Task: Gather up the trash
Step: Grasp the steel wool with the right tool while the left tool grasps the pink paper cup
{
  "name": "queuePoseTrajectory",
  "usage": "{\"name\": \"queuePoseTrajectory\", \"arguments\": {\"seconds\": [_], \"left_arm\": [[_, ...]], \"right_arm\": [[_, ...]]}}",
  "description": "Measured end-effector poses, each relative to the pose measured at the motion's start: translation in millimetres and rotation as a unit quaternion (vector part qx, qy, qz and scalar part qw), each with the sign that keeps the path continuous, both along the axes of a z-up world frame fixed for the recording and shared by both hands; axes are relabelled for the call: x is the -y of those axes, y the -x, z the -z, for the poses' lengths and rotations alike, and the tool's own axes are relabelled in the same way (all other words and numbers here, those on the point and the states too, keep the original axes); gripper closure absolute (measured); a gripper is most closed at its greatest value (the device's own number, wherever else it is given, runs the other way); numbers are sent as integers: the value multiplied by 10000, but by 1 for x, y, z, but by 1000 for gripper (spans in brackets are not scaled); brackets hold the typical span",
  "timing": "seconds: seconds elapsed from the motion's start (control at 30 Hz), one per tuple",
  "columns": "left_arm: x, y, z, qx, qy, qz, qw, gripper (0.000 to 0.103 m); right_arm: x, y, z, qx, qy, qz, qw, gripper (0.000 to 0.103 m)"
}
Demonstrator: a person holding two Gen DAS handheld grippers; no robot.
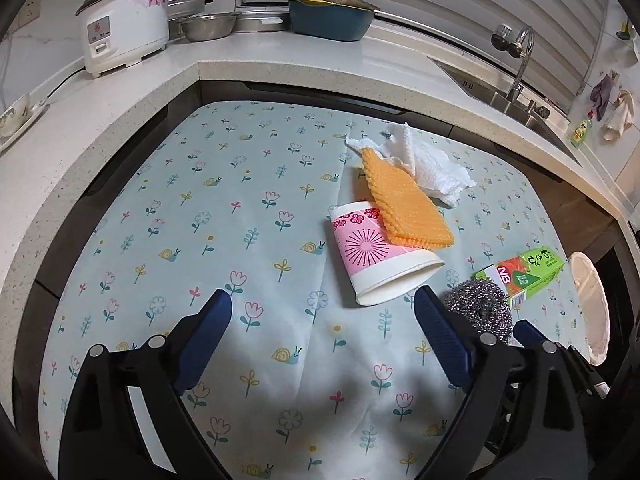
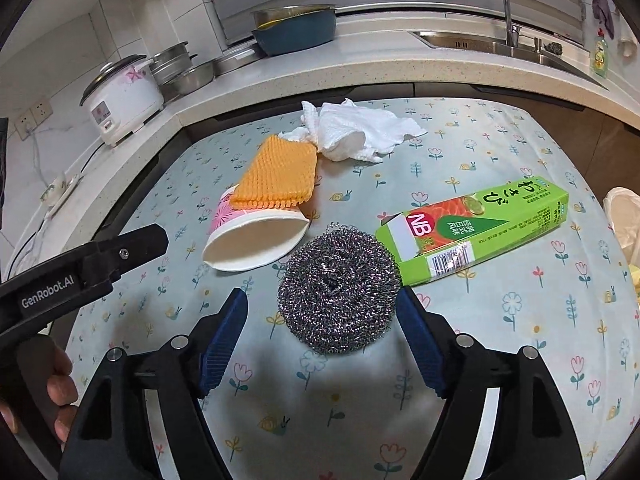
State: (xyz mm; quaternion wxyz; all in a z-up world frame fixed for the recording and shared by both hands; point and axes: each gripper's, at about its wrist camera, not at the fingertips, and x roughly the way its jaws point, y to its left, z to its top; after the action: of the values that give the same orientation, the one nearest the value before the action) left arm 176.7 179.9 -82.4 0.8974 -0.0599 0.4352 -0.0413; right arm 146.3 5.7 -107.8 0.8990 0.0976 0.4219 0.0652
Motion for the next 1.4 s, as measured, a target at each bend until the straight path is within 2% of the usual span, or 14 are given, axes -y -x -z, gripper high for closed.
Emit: {"name": "queuePoseTrajectory", "arguments": {"seconds": [0.43,0.5,0.73,0.83,0.93,1.03,1.1,1.17,1.4], "left_arm": [[12,-14,22,-205,12,211,9996,15],[16,-15,25,-226,-28,266,9994,15],[26,-26,34,-266,-60,358,9990,18],[29,-31,40,-307,-120,380,9987,25],[31,-36,47,-395,-123,412,9983,39],[32,-38,50,-447,-156,419,9980,56],[33,-39,50,-485,-137,435,9978,76],[35,-38,48,-490,-140,448,9977,89],[38,-22,31,-359,-187,410,9983,95]], "right_arm": [[3,-18,21,-181,55,171,9997,26],[3,-19,23,-203,15,136,9997,36],[12,-11,16,-58,-88,96,9999,42],[20,-4,11,22,-180,186,9997,42],[29,1,5,91,-257,283,9992,42],[36,3,1,146,-310,360,9988,42],[38,3,-2,177,-325,386,9986,42],[40,3,-4,198,-332,403,9984,42],[46,10,-11,287,-412,409,9979,42]]}}
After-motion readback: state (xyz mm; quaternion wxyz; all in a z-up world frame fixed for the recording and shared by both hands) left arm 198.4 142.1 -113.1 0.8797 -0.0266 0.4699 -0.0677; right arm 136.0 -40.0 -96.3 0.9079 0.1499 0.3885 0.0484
